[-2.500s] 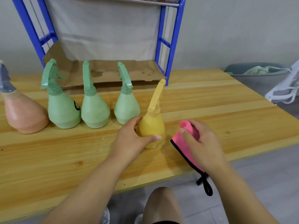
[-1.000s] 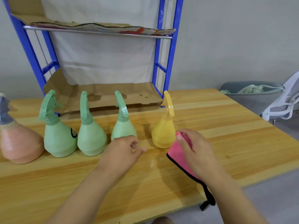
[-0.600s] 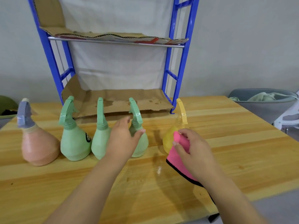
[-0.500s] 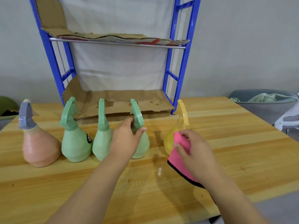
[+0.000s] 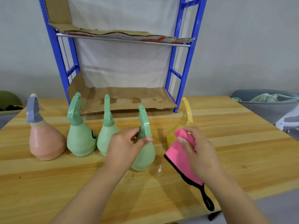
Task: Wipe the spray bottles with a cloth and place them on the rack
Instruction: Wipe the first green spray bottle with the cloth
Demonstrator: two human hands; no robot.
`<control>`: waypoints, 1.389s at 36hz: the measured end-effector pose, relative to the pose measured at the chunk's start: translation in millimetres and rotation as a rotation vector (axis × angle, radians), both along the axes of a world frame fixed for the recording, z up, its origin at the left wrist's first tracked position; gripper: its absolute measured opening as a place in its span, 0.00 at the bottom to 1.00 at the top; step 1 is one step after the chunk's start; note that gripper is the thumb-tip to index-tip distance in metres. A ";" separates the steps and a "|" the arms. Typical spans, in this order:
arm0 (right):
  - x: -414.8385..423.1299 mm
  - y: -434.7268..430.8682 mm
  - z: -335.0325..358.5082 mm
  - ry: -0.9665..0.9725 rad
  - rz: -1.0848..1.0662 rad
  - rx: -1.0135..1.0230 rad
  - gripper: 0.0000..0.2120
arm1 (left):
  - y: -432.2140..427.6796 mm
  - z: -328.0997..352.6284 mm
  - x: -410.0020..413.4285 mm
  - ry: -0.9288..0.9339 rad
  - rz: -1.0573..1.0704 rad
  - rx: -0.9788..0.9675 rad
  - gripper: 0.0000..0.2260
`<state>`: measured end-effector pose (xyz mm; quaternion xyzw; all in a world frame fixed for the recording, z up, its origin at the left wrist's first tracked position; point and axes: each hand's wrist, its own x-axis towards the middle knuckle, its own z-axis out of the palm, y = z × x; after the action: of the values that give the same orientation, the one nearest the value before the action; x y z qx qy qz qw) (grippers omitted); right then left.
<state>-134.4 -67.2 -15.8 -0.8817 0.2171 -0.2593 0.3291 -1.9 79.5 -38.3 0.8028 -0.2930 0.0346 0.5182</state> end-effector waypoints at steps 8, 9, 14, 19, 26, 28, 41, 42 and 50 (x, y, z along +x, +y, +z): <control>-3.9 14.1 -5.6 -0.145 0.090 0.063 0.14 | 29.9 0.0 -13.2 -0.022 -0.107 -0.024 0.14; -3.7 16.6 -5.4 -0.170 0.098 0.093 0.15 | 32.8 -0.5 -13.6 -0.020 -0.121 -0.025 0.14; 5.9 26.7 -1.3 -0.264 0.123 0.175 0.04 | 42.3 -3.7 -12.7 -0.003 -0.178 -0.051 0.14; 19.6 31.1 16.5 -0.233 0.198 0.025 0.08 | 47.6 -6.7 -9.4 -0.064 -0.273 -0.053 0.13; 45.0 25.2 44.1 -0.247 0.345 -0.288 0.10 | 51.2 -7.2 -8.2 0.009 -0.330 -0.140 0.12; 51.8 25.4 48.1 -0.237 0.390 -0.328 0.10 | 50.6 -8.4 -7.5 0.046 -0.337 -0.166 0.10; 28.7 37.2 28.8 -0.180 0.648 -0.448 0.11 | 50.4 -10.2 -1.6 0.060 -0.361 -0.164 0.12; 24.5 39.5 25.6 -0.180 0.677 -0.467 0.11 | 51.0 -11.0 -1.2 0.059 -0.364 -0.161 0.11; 27.0 36.4 25.1 -0.184 0.660 -0.509 0.13 | 50.1 -8.6 -2.7 0.091 -0.359 -0.182 0.10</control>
<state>-107.4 -30.8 9.3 -0.9303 -0.1778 -0.2629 0.1841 -4.6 129.6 -46.9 0.6885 -0.4033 -0.0681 0.5989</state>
